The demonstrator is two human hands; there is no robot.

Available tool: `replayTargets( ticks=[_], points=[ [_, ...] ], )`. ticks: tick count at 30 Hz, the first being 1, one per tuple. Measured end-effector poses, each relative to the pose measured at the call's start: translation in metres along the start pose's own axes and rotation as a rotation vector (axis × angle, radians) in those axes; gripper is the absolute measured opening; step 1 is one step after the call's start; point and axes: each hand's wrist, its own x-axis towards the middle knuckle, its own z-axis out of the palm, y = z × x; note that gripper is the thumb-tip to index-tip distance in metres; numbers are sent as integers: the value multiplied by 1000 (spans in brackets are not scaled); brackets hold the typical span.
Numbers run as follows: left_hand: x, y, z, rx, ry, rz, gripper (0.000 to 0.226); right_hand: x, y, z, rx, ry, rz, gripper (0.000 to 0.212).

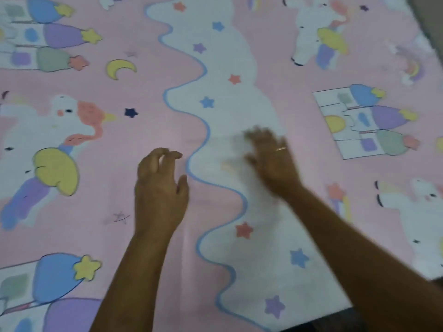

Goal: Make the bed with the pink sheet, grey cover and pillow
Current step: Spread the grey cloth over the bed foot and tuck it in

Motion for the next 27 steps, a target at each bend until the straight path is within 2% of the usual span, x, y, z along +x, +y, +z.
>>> replayTargets(
  ticks=[1, 3, 4, 6, 8, 10, 12, 14, 22, 27],
  points=[
    [3, 10, 16, 5, -37, 31, 43, -5, 31, -15, -66, 86, 180, 73],
    [7, 26, 46, 54, -114, 103, 51, -11, 91, -25, -99, 17, 435, 72],
    [8, 31, 58, 93, -154, 128, 54, -18, 93, -17, -101, 1, 502, 73],
    [8, 32, 76, 185, -221, 126, 57, -16, 76, -2, -84, -5, 511, 78],
    [4, 17, 83, 248, -282, 56, 57, -16, 48, 15, -115, 23, 464, 76],
    [-2, -6, 80, 321, -286, 56, 62, -16, 9, 29, -100, 57, 362, 69],
    [-6, -30, 70, 403, -273, 96, 65, -15, -27, 40, -73, 76, 244, 65],
    [-11, -56, 55, 437, -223, 66, 61, -15, -62, 54, -49, 86, 159, 65],
    [-115, -159, -44, 498, -80, -280, 57, -58, -241, 97, 105, -24, -268, 64],
    [-166, -201, -89, 512, -41, -476, 53, -100, -348, 113, 137, -195, -468, 58]
  ],
)
